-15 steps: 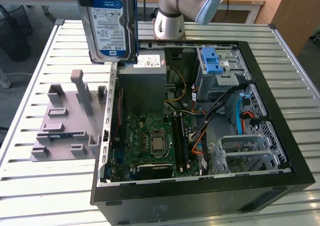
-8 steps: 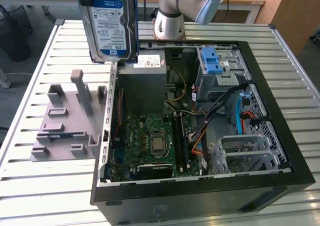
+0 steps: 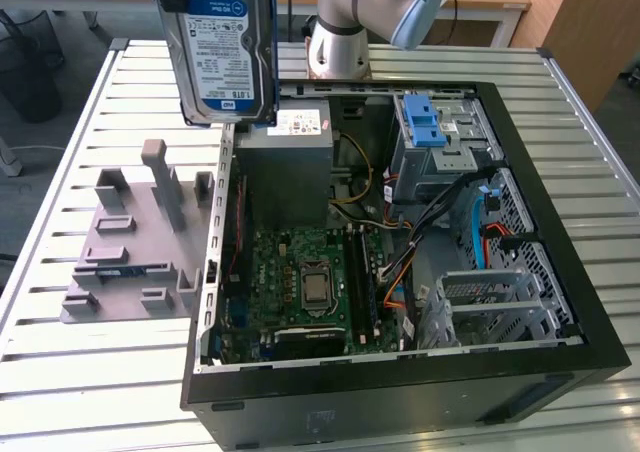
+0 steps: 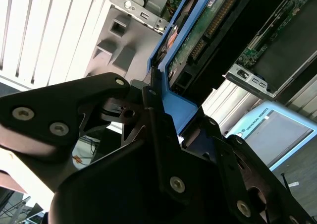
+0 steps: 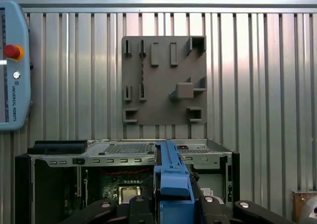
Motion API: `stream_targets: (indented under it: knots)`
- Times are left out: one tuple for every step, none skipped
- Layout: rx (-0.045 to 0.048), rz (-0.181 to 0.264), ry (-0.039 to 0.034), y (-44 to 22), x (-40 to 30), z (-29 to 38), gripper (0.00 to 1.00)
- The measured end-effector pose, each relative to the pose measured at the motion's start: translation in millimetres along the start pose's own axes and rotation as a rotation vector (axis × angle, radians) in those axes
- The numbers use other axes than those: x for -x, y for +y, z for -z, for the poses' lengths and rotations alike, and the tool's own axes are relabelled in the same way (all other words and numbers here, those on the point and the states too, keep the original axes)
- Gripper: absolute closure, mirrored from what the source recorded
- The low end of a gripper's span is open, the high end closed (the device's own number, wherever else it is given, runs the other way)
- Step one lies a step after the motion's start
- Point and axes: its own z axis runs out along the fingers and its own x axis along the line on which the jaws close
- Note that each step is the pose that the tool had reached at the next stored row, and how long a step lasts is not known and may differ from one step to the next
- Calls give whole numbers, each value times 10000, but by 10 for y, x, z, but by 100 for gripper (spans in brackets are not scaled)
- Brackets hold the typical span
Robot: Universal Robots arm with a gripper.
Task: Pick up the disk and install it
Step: 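Pick up the disk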
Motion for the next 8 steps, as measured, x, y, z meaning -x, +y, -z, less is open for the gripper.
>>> stream_targets:
  knots:
    - [0,-1,0,-11,0,0,64]
    - [0,0,0,-23,0,0,64]
    - [0,0,1,-36,1,1,64]
    - [0,-1,0,-51,1,1,64]
    - [0,-1,0,-66,1,2,64]
    - [0,-1,0,-84,2,2,64]
    - [0,0,0,-101,2,2,64]
    - [0,-1,0,-119,2,2,64]
